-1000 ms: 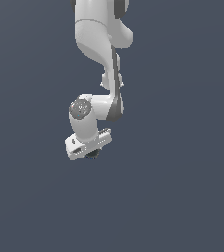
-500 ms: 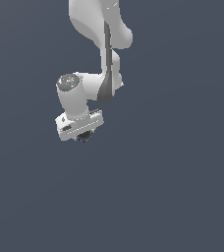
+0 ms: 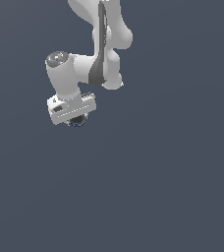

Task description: Pick up the object and move it to a goal position.

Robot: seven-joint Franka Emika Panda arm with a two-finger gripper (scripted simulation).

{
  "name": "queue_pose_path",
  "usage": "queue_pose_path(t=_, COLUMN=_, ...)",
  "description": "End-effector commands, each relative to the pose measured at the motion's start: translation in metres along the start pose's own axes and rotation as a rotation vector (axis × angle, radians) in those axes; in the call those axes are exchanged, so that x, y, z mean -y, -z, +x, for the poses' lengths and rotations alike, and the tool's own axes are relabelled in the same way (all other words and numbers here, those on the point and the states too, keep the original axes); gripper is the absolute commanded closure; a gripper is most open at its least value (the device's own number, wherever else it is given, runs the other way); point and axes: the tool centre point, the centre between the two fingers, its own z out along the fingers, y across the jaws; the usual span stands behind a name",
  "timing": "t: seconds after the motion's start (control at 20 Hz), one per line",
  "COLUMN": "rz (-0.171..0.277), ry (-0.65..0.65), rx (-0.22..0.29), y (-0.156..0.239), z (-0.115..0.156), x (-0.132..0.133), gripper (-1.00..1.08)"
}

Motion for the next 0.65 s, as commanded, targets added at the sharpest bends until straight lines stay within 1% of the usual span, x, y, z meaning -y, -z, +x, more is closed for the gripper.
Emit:
queue_pose_path(t=0.0, rz=0.0, ry=0.001, rx=-0.001, y=0.008, z=-0.011, x=0.0, gripper=1.08)
queue_pose_path(t=0.3, rz=0.0, ry=0.001, rx=-0.001, y=0.019, z=-0.025, x=-0.001, gripper=1.08)
queue_pose_path(t=0.6, rz=0.0, ry=0.001, rx=0.0, y=0.019, z=-0.025, x=-0.002, gripper=1.08)
